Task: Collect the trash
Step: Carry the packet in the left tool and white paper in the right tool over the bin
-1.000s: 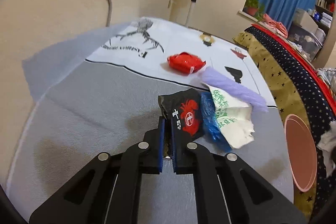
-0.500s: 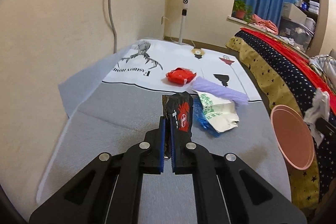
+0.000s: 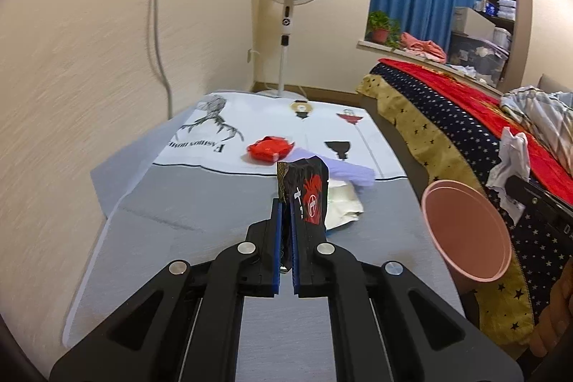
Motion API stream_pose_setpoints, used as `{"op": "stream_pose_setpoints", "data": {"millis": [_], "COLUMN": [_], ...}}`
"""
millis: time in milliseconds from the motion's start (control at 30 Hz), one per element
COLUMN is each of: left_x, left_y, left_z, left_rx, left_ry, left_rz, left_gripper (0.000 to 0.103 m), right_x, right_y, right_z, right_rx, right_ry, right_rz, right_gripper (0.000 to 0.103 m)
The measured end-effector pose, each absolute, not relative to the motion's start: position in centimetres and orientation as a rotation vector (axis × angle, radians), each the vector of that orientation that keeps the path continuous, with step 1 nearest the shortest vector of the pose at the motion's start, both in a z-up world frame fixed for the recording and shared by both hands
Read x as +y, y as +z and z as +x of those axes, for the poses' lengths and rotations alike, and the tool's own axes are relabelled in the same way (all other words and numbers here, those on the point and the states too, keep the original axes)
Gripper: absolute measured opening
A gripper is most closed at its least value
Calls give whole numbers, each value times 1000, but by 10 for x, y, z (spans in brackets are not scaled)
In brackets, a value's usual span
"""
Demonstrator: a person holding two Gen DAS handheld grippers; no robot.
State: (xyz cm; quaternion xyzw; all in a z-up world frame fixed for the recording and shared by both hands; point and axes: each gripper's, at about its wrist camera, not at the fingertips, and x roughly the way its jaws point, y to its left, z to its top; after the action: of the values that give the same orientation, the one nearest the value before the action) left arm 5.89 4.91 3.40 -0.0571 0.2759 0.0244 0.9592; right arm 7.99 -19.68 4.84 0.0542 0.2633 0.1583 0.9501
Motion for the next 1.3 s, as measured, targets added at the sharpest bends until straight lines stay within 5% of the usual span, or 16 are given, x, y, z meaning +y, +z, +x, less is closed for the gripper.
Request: {"op": "stream_pose_setpoints", "data": {"millis": [1300], "left_x": [-77], "left_y": [19], "left_z": [119], "left_rx": [546], "left_ry": [-191], "left_rz": [-127], "left_gripper": [4], "right_x": [-277], "right_y": [39], "right_z": [108], "right_rx": [510], "right_ry": [-5], "right_rz": [151], "right_gripper": [7]}}
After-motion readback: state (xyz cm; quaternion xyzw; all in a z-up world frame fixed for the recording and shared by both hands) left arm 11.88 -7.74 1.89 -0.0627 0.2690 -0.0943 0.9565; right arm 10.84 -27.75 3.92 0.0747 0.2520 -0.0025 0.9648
